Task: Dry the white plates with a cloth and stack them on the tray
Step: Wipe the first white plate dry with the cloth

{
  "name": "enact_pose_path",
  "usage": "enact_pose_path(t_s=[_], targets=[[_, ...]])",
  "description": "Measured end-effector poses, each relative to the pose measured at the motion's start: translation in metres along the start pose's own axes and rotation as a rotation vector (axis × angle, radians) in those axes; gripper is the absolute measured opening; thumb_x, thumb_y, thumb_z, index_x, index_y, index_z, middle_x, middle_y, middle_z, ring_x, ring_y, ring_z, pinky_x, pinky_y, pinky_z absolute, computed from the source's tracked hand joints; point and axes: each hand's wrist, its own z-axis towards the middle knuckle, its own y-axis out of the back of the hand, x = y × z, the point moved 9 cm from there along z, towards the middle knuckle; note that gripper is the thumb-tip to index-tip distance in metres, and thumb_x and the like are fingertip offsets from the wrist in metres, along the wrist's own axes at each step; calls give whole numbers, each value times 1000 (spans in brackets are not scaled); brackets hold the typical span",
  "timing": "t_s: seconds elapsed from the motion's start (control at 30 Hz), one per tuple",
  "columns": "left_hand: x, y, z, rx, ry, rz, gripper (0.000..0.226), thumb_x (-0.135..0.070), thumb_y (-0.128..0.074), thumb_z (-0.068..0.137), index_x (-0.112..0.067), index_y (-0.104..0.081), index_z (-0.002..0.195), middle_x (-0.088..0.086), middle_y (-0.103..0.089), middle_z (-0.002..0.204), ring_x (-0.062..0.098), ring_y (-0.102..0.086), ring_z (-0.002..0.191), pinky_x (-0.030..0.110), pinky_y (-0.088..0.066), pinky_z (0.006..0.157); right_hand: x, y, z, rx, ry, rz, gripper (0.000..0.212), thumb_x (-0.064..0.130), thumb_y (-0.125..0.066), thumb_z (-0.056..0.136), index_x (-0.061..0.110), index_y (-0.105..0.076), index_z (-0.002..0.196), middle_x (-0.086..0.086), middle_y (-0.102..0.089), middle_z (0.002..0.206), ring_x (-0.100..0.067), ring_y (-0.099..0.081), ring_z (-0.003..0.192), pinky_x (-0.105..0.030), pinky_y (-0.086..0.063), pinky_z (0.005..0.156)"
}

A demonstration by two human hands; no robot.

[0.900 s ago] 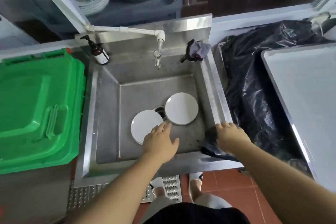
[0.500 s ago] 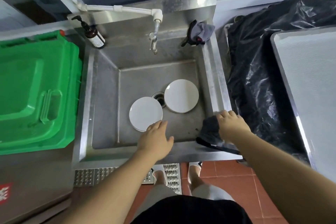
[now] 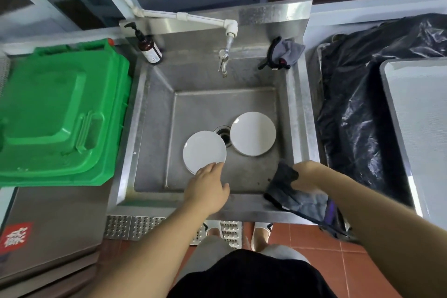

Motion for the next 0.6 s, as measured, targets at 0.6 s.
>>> enact_pose_path(t_s=[0.6], targets=[[125,21,44,92,-6,-58,51,-34,-49,98,-22,-41,147,5,-56,142,32,-53,129,44,-50,101,109,27,4,-132,-93,1392,24,14,-60,99,18,-60,123,-16,-72,118,-38,-67,110,-55,-52,106]])
